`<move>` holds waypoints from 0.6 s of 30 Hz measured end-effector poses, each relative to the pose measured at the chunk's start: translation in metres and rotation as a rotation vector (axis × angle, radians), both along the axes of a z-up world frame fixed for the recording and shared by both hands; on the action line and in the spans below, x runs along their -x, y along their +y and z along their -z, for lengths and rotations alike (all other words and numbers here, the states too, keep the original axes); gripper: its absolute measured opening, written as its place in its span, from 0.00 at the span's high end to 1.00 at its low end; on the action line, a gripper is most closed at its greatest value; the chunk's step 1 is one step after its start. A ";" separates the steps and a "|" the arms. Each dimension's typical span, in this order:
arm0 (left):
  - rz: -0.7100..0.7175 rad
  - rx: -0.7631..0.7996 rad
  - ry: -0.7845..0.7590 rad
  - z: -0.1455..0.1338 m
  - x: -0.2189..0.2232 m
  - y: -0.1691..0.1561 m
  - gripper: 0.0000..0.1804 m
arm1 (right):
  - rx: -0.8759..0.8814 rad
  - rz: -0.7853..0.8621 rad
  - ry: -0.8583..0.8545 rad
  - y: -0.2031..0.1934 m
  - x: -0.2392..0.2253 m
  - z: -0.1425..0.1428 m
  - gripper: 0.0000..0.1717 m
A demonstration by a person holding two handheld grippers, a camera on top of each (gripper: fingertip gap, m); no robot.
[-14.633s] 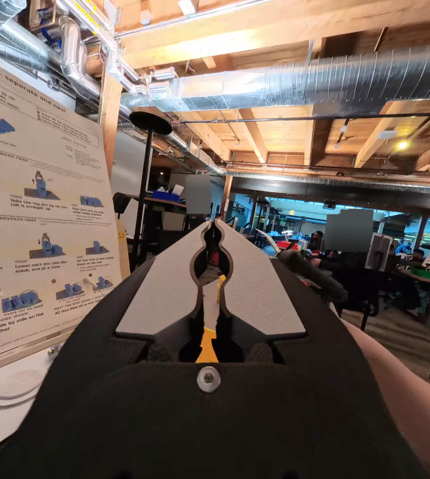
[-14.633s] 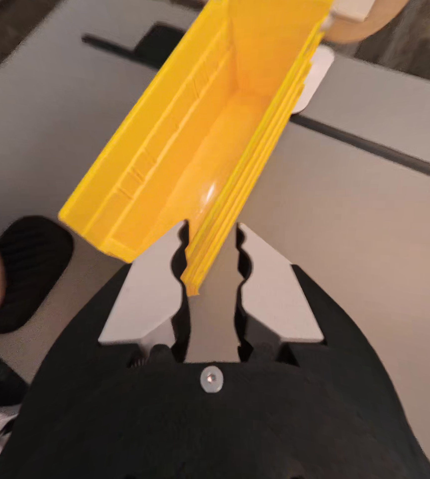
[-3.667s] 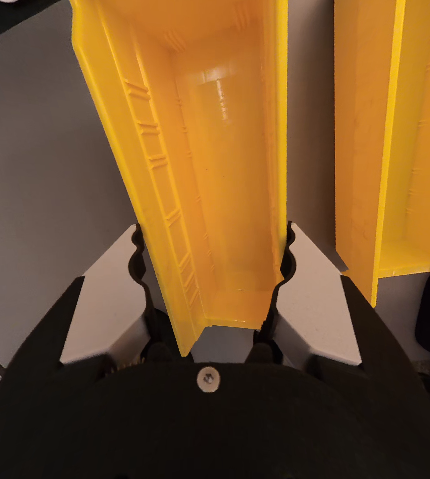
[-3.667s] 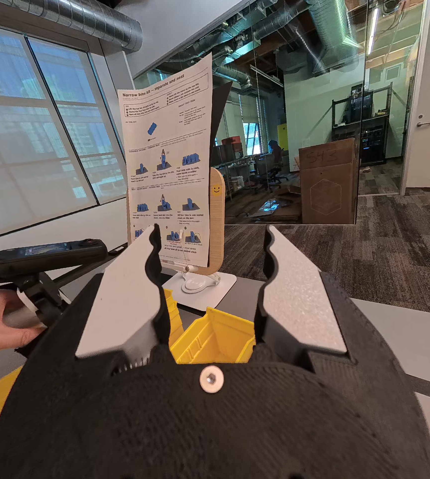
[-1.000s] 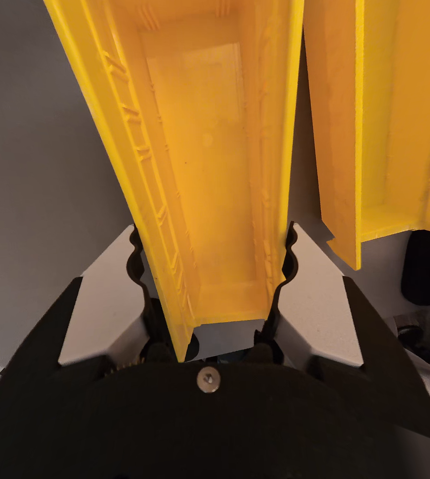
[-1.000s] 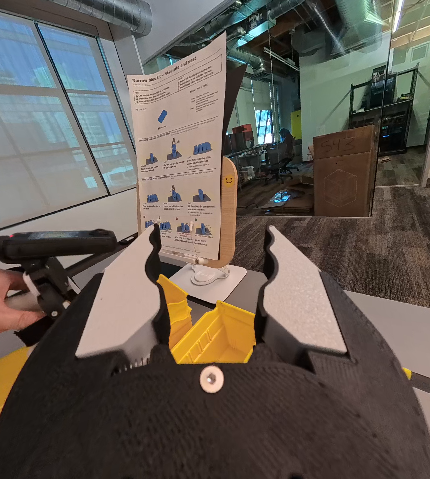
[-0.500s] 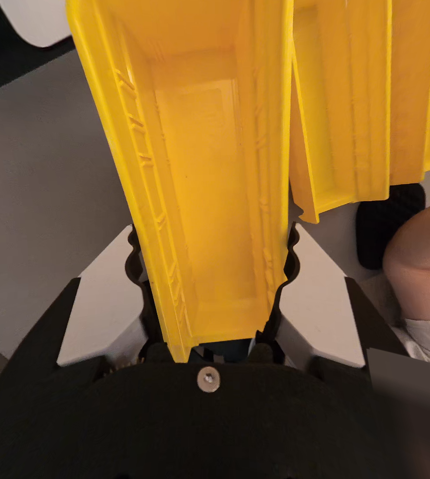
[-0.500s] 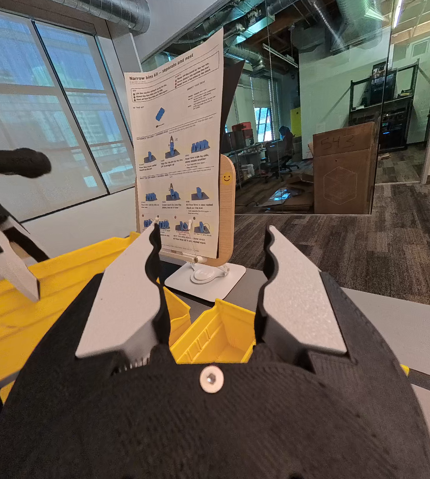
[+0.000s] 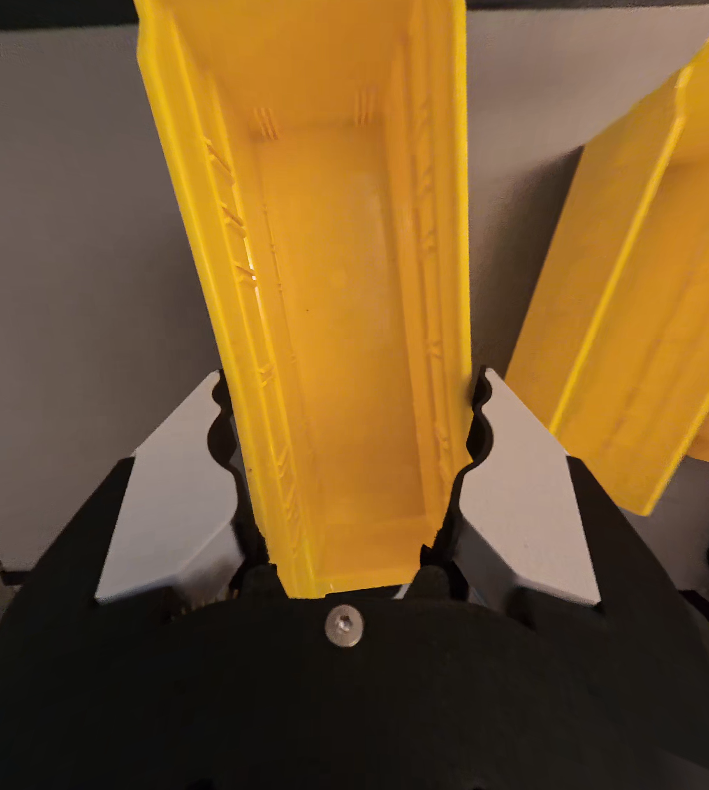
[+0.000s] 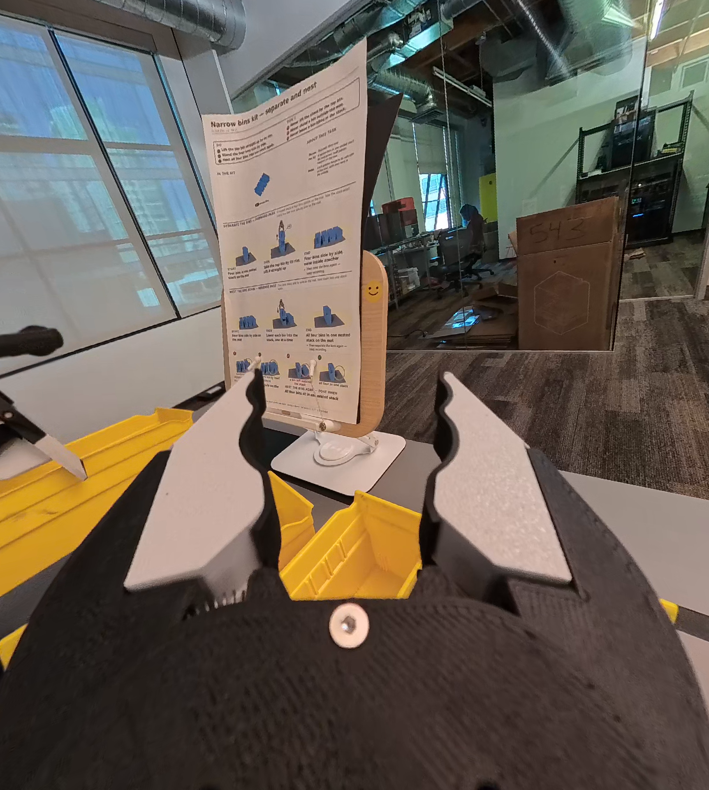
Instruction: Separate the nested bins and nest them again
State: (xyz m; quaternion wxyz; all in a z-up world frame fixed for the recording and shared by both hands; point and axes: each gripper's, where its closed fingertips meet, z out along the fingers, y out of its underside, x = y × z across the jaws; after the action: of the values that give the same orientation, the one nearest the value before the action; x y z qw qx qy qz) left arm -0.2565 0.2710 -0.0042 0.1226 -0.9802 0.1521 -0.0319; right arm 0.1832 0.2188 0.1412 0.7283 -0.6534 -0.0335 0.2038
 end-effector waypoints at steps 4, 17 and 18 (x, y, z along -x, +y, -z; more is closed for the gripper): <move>0.008 -0.053 -0.037 0.029 0.029 0.015 0.38 | 0.011 -0.002 -0.020 0.003 0.006 0.003 0.54; 0.067 -0.146 -0.029 0.082 0.097 0.036 0.33 | 0.066 -0.017 -0.080 0.013 0.019 0.019 0.53; 0.071 -0.154 -0.028 0.082 0.097 0.037 0.32 | 0.068 -0.017 -0.083 0.014 0.019 0.019 0.53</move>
State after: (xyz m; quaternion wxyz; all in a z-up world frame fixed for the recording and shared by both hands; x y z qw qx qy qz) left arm -0.3535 0.3077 -0.0862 0.1985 -0.9613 0.1871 -0.0380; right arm 0.1642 0.2326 0.1218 0.7020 -0.6852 -0.0623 0.1836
